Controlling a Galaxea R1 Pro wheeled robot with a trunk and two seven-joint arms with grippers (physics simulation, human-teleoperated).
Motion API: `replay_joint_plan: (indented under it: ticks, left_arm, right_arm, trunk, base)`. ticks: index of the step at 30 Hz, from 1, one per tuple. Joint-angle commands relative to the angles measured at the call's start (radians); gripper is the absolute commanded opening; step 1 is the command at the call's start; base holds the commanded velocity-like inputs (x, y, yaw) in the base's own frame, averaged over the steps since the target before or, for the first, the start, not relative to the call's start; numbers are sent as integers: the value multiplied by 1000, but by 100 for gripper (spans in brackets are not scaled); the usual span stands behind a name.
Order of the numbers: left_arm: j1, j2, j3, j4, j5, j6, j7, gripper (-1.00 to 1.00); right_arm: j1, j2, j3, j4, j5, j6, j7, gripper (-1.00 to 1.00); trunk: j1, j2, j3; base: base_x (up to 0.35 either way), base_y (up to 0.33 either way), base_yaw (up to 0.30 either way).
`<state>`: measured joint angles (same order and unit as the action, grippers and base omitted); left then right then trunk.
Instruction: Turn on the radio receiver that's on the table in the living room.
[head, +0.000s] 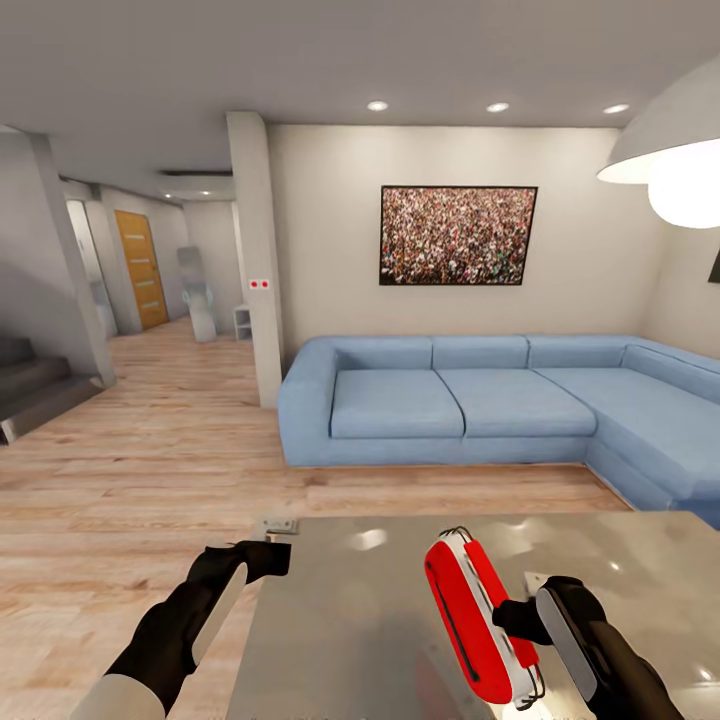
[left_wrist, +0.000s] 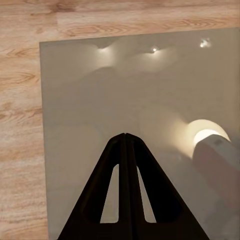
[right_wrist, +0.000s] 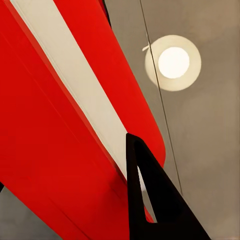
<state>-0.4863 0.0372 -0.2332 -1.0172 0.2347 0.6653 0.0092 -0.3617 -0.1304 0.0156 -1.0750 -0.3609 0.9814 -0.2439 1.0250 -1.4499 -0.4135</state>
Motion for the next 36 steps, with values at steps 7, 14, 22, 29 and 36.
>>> replay_joint_plan:
  ticks: [7,14,22,29,36]
  left_arm:
    - [0,0,0,0,0,0,0,-100]
    - [0,-5,0,2,0,-1,0,-100]
    - [0,-8,0,8,0,-1,0,-100]
    - [0,-8,-1,9,0,-1,0,-100]
    - [0,-8,-1,12,0,-1,0,-100]
  right_arm:
    - [0,0,0,0,-1,-1,0,-100]
    - [0,-1,0,0,-1,-1,0,-100]
    - [0,-1,0,0,-1,-1,0,-100]
    - [0,-2,0,0,-1,-1,0,-100]
    - [0,-3,0,0,-1,-1,0,-100]
  trunk:
    - [0,0,-11]
    - [0,0,-22]
    - [0,0,-35]
    - [0,0,-47]
    - [0,0,-54]
  base:
    - [0,0,0]
    - [0,0,0]
    - [0,0,0]
    - [0,0,0]
    - [0,0,0]
